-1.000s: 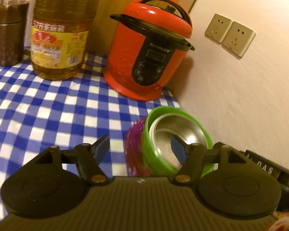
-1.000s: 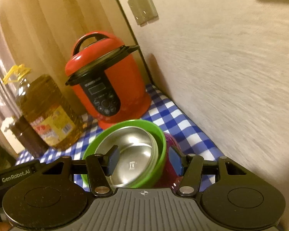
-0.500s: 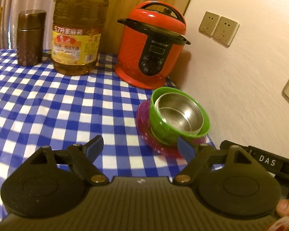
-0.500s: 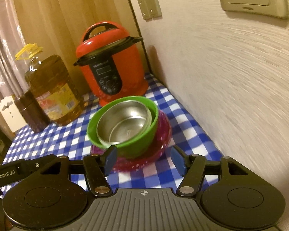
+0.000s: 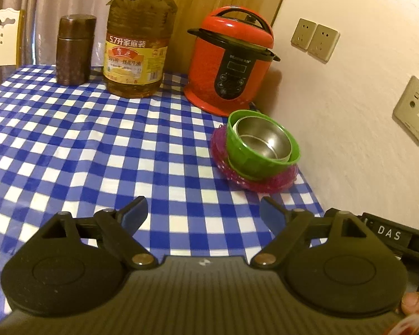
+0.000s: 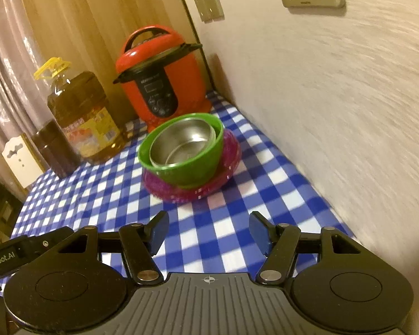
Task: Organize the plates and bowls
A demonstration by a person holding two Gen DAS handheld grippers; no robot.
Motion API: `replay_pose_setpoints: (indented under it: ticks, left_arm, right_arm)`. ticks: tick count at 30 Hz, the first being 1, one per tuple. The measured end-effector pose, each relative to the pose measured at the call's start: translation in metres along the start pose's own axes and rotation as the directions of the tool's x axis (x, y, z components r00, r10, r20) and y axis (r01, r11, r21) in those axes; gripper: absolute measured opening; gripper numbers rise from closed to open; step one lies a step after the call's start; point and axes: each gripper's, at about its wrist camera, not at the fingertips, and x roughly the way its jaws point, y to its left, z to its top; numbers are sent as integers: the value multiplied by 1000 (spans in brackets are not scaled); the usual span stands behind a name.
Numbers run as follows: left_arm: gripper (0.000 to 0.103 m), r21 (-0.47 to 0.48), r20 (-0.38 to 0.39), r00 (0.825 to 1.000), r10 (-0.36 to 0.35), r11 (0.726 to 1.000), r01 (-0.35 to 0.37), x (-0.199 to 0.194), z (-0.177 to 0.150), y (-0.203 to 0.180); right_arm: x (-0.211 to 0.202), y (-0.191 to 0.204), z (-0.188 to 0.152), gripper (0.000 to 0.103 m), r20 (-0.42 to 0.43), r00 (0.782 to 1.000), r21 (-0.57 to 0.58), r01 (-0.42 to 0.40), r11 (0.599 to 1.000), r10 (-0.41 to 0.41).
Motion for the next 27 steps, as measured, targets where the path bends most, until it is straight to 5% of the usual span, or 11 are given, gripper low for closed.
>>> replay_pose_setpoints:
  ticks: [27]
  left_arm:
    - [85, 82, -15, 996, 83, 993, -81, -111, -45, -18]
  right_arm:
    - [-108, 35, -42, 63, -14, 1000, -162, -8, 987, 6]
